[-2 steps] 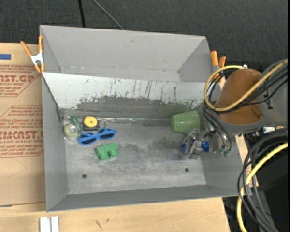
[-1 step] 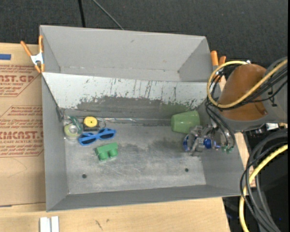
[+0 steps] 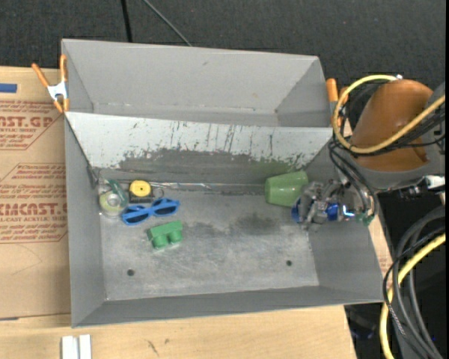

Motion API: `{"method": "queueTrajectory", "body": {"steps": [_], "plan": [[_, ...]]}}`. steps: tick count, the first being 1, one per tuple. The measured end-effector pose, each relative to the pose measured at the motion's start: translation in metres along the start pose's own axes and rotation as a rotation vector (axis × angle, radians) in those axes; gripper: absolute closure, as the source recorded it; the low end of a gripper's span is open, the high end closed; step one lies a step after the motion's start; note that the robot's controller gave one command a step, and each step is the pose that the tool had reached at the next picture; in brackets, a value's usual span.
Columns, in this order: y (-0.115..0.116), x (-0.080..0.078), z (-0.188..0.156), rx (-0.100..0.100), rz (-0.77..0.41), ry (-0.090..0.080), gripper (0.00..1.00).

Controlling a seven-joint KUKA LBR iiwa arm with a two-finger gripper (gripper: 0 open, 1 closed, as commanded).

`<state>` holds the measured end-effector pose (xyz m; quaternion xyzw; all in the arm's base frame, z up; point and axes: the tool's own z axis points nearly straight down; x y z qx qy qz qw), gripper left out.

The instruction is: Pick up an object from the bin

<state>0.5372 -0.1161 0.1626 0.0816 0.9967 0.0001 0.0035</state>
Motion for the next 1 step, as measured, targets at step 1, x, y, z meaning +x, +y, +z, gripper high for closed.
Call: {"method": "queueTrajectory", "body": {"steps": [1], "plan": [[0.0006, -0.0009, -0.0111, 0.000, 0.000, 0.003, 1.00]]}}
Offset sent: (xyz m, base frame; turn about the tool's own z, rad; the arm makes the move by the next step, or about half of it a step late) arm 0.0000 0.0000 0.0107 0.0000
